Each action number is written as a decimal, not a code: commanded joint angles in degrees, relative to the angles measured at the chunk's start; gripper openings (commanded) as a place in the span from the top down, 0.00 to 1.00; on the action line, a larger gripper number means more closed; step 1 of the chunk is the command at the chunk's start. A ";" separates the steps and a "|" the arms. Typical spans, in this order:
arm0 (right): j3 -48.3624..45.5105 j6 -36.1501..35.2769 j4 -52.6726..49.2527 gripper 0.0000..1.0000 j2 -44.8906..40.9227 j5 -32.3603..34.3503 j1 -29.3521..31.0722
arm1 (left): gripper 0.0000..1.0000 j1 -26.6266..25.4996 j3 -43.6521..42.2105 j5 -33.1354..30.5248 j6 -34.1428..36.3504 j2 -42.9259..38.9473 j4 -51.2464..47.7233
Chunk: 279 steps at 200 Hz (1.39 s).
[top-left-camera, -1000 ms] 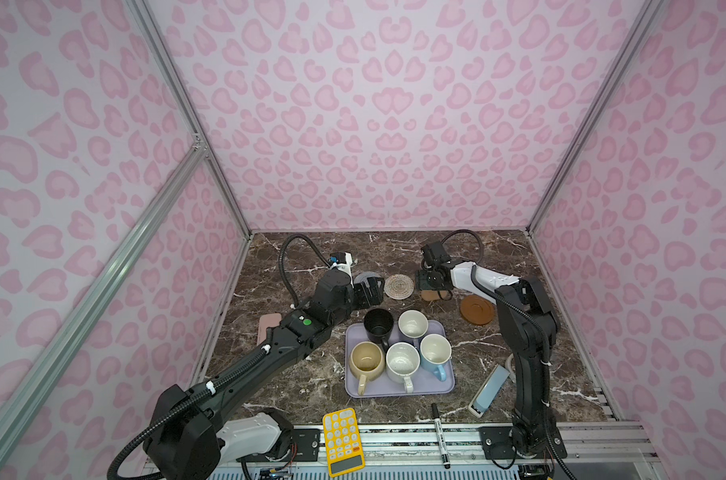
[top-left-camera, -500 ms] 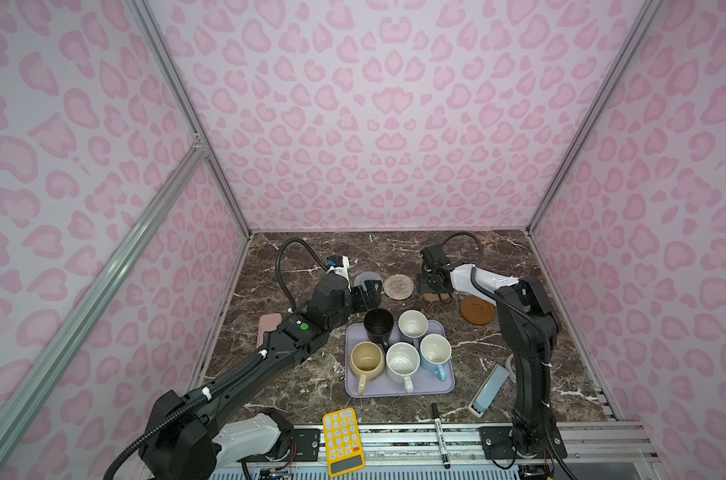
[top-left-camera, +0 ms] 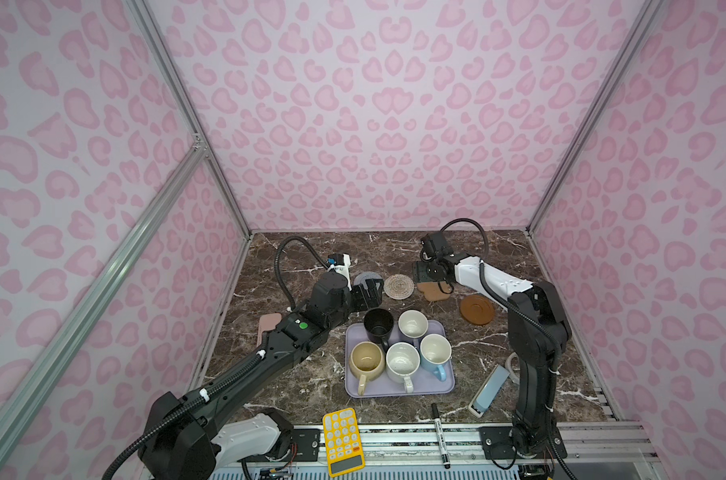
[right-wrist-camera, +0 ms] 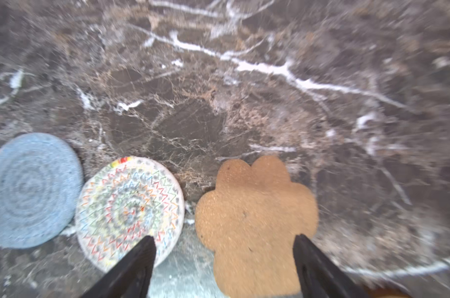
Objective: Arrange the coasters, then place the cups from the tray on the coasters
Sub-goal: 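Move right gripper over brown wooden coaster while left gripper moves above tray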
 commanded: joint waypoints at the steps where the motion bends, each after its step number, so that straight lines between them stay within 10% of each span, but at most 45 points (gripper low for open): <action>1: -2.02 0.33 -1.86 0.06 -4.08 3.46 0.51 | 0.03 0.03 1.48 1.76 1.44 -1.23 0.06; 123: -29.69 5.65 3.24 0.08 -28.79 -4.34 -10.35 | 0.03 -10.08 13.12 10.87 4.11 7.60 0.30; 279: -31.86 4.35 0.31 0.29 -15.45 3.34 -19.89 | 0.03 -13.33 16.36 12.85 3.10 15.45 -1.10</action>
